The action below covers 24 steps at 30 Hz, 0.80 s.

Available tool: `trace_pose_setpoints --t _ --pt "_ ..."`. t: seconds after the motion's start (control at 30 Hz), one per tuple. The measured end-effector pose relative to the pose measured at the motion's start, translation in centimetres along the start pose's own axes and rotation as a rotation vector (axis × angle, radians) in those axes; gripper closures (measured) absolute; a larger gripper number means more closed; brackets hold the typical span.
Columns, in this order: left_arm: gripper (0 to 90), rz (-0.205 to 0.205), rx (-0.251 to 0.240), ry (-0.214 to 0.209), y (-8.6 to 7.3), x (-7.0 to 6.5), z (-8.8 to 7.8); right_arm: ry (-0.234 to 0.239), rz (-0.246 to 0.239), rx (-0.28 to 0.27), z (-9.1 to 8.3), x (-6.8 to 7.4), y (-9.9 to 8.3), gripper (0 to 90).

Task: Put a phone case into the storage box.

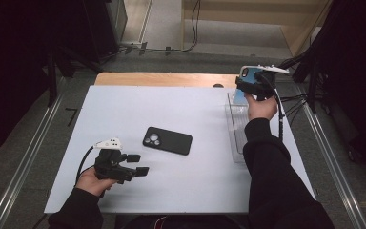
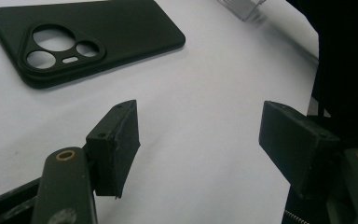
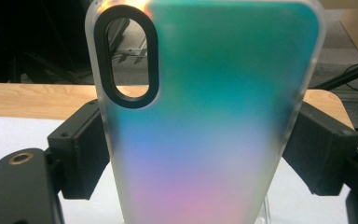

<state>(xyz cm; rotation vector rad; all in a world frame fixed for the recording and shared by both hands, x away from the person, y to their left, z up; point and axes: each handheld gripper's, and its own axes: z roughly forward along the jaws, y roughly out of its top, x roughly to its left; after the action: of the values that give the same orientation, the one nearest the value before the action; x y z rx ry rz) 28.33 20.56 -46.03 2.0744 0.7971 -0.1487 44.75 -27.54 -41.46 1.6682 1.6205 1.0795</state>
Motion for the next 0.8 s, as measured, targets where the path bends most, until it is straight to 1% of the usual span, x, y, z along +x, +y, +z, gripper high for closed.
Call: trace_pose_setpoints --t 0.13,0.2,0.4,0.53,0.7,0.8 --pt "29.1 -0.001 0.004 -0.002 0.0 0.0 0.0 -0.035 -0.008 -0.005 0.8 0.2 -0.4 14.6" --pt "29.1 -0.001 0.004 -0.003 0.0 0.1 0.0 -0.035 -0.01 -0.012 1.3 0.3 -0.6 14.6" --pt "29.2 -0.002 0.0 -0.006 0.0 0.1 0.0 -0.05 -0.002 -0.005 2.6 0.3 -1.3 14.5" --pt "29.1 -0.002 -0.001 -0.008 0.0 0.1 0.0 -0.071 -0.007 -0.008 3.3 0.2 -1.6 14.5" --pt "29.2 -0.003 -0.002 -0.009 0.0 0.2 0.0 -0.06 0.011 0.002 3.9 0.2 -2.0 14.3" --pt "29.2 -0.002 0.0 -0.008 0.0 0.1 0.0 -0.067 -0.001 0.005 4.1 0.2 -2.3 14.2"
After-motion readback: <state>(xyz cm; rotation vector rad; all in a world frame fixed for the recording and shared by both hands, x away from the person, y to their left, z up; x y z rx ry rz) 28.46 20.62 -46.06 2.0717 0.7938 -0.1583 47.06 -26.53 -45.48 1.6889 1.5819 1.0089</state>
